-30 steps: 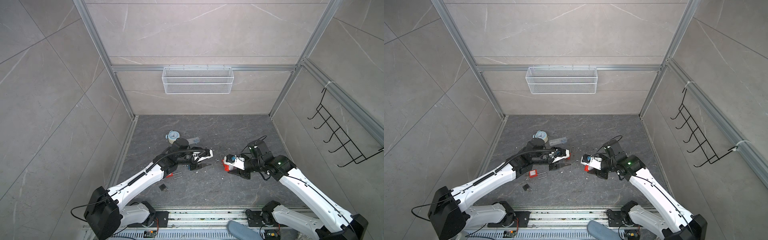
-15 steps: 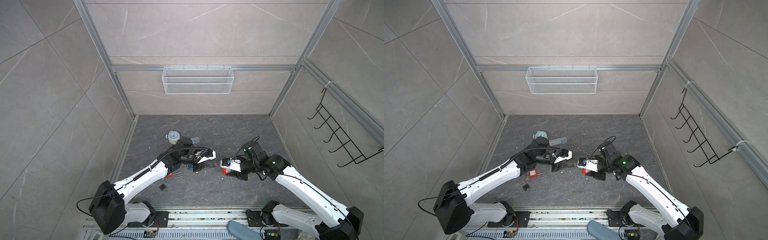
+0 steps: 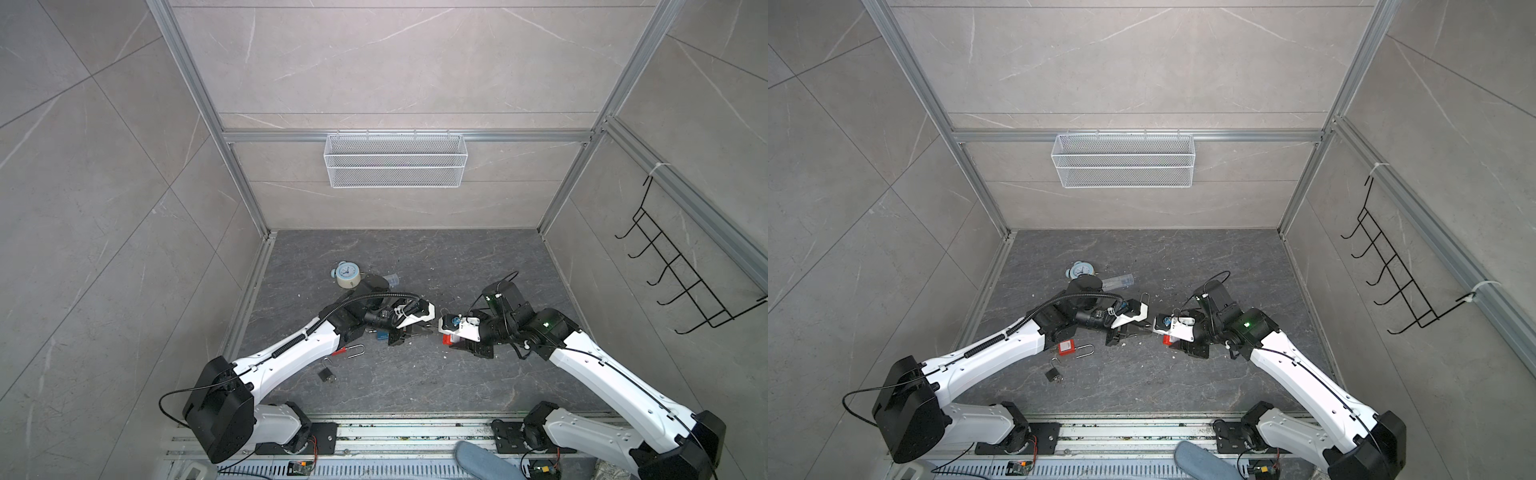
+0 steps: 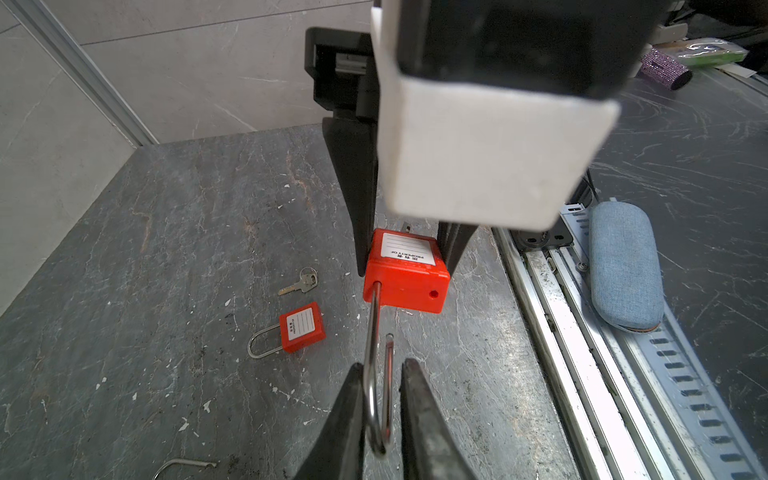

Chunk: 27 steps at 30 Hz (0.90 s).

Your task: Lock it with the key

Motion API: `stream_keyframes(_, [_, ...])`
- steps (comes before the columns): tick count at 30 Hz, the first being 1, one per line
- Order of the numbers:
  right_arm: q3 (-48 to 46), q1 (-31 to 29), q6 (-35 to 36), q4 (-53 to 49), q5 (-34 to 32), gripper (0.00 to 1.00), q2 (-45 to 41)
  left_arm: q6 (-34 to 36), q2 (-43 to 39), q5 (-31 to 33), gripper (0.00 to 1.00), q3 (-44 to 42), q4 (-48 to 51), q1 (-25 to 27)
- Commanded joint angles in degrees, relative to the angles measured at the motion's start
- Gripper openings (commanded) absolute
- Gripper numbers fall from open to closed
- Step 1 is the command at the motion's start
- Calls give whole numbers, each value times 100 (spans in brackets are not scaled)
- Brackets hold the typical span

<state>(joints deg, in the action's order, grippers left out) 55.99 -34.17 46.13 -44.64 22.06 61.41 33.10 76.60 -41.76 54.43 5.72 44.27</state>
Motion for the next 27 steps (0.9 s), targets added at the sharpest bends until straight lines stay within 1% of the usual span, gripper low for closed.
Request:
stream_keyframes(1, [197,-41,0,150,44,14,-41,-101,42,-199,14,165,-25,38])
stream_keyframes(3, [199,-46,1,166,10,14,-32,-119,48,-240,5,173,-40,46])
stream_keyframes(4, [201,-45,16,178,-16,16,-37,-129,57,-245,1,175,-36,44])
stream_keyframes(5, [199,-46,27,210,-64,20,-56,-142,68,-261,0,176,-45,47])
stream_keyframes(7, [193,-46,92,220,-123,26,-113,-203,58,-295,0,148,-112,51])
stream_keyframes(10, [185,-46,435,51,-95,37,-237,-403,-19,-350,0,-8,-458,42])
stream_keyframes(12, [184,-46,504,-26,-158,41,-291,-580,-94,-413,0,-139,-776,47])
stream_keyframes(17, [336,-46,477,-507,-265,46,-207,-937,-201,-625,0,-415,-1300,47])
stream_keyframes(20, [477,-45,398,-752,-110,48,-114,-1083,-291,-674,0,-579,-1518,56])
stream_keyframes(25, [599,-46,275,-889,78,50,-36,-1137,-404,-694,0,-714,-1609,89])
stream_keyframes(26, [659,-46,237,-954,144,52,12,-1146,-422,-683,0,-731,-1632,104])
stream_keyframes(27, [741,-45,205,-1043,219,57,78,-1156,-431,-663,0,-757,-1656,98])
